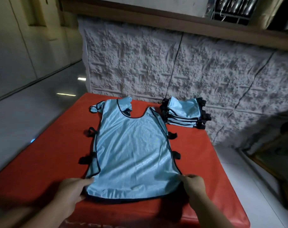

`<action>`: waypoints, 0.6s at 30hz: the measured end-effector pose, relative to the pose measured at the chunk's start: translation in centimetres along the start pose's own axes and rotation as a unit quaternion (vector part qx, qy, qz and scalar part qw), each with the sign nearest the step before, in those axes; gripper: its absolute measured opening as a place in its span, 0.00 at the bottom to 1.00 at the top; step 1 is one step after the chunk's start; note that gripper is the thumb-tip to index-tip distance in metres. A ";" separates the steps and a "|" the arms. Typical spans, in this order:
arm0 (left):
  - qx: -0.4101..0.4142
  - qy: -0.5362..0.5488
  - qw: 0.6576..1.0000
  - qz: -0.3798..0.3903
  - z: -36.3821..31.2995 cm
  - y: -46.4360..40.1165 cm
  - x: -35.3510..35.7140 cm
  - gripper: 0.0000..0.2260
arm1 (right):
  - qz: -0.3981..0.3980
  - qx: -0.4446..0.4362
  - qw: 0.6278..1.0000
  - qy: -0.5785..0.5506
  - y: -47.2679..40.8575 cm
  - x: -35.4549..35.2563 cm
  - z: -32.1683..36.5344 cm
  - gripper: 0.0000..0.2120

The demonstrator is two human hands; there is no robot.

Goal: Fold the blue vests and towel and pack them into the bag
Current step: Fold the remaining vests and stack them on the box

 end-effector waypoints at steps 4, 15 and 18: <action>0.015 0.008 0.998 -0.058 -0.4 -0.8 -1.7 0.07 | -0.014 0.052 0.997 -0.064 -0.3 -0.7 -0.9 0.10; 0.097 0.008 0.991 -0.096 -2.5 -0.4 -3.3 0.07 | -0.021 0.059 0.986 -0.157 0.5 -1.1 -0.2 0.11; 0.061 0.017 0.994 -0.093 -1.7 -0.6 -3.4 0.07 | 0.079 0.074 0.989 -0.105 1.9 1.3 -0.1 0.05</action>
Point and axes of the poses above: each hand's wrist, its own y-axis away from the middle knuckle, its own x-axis out of the palm, z = x × y, the point moved 10 cm from there along -y, towards the middle knuckle, and after that the axes turned 5 degrees about y, right-handed, at the moved point
